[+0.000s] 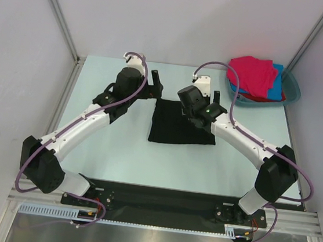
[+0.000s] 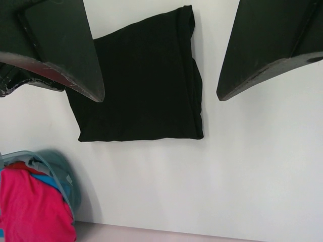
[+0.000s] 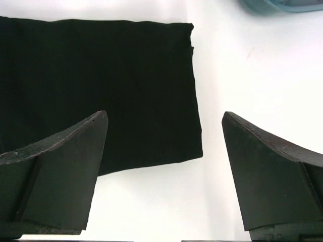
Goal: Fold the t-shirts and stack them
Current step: Fold the tshirt
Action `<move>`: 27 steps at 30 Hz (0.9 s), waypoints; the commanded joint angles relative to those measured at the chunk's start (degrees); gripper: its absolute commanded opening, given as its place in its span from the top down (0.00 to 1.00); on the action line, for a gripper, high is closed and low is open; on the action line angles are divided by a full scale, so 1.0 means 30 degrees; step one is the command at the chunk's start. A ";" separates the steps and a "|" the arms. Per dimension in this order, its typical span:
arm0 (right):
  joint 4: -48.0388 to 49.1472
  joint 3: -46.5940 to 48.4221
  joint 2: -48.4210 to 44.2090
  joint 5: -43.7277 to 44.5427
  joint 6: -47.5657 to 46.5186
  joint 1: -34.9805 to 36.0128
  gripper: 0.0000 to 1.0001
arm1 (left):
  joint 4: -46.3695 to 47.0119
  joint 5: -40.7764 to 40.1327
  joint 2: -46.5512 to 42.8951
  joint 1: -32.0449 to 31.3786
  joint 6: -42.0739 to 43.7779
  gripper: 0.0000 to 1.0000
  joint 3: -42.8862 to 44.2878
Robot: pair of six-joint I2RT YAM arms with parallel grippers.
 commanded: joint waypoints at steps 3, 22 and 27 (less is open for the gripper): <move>0.1195 -0.0093 -0.1346 0.0984 -0.0521 0.0094 0.00 | -0.0513 -0.0573 -0.0399 -0.0219 0.0678 0.00 0.0829; 0.1110 0.0664 -0.1701 -0.2385 -0.1315 -0.1956 0.00 | -0.4002 -0.4793 0.1126 -0.1333 0.2965 0.00 0.4991; 0.0905 0.0986 -0.1759 -0.2621 -0.1373 -0.2103 0.00 | -0.4441 -0.4734 0.1155 -0.1421 0.2965 0.00 0.5634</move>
